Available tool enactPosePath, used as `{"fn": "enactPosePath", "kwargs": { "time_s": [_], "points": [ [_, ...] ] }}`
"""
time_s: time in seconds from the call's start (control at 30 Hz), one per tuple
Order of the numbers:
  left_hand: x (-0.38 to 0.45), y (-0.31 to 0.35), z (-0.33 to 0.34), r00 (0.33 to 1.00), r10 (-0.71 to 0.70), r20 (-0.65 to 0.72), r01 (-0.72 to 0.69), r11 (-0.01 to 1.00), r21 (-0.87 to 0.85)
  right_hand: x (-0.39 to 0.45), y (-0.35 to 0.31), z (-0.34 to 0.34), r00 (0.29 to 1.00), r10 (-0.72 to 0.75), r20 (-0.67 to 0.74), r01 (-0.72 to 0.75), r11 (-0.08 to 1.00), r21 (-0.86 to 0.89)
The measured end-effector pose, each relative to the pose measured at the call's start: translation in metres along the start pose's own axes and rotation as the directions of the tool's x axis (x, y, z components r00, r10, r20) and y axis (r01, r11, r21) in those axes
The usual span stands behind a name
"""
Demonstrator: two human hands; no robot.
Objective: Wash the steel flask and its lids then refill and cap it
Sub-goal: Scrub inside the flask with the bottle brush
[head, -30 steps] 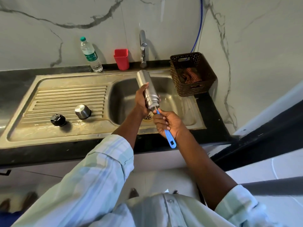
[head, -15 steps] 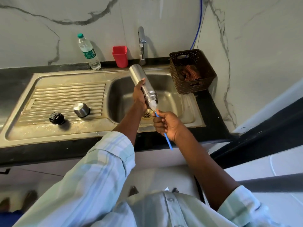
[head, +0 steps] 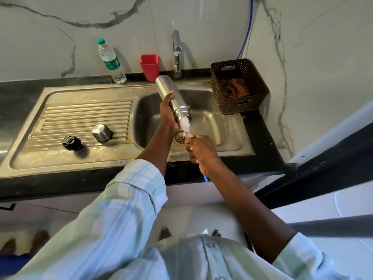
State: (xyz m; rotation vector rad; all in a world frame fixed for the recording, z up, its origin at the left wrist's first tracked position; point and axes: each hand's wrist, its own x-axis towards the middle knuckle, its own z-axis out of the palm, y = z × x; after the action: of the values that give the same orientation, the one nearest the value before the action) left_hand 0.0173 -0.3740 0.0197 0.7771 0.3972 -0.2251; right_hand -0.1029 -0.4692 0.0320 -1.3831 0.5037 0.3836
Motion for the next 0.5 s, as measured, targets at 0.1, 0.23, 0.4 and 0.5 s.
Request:
{"fn": "enactPosePath", "kwargs": {
  "time_s": [0.1, 0.23, 0.4, 0.5],
  "points": [
    [-0.003, -0.007, 0.002, 1.0, -0.011, 0.02, 0.011, 1.0, 0.011, 0.011, -0.01, 0.001, 1.0, 0.01, -0.002, -0.01, 0.998, 0.064],
    [0.001, -0.001, 0.002, 0.999, -0.011, 0.035, 0.01, 0.999, 0.036, 0.0, -0.007, 0.004, 0.999, 0.026, 0.025, -0.029, 0.994, 0.103],
    [0.0, -0.007, 0.004, 0.999, -0.003, 0.038, 0.002, 1.0, 0.01, 0.003, -0.012, 0.006, 0.999, 0.047, 0.003, -0.046, 0.985, 0.167],
    [-0.003, -0.008, 0.006, 0.998, 0.008, 0.055, -0.011, 0.999, 0.045, 0.0, -0.012, 0.01, 0.999, 0.036, -0.007, -0.034, 0.984, 0.176]
  ]
}}
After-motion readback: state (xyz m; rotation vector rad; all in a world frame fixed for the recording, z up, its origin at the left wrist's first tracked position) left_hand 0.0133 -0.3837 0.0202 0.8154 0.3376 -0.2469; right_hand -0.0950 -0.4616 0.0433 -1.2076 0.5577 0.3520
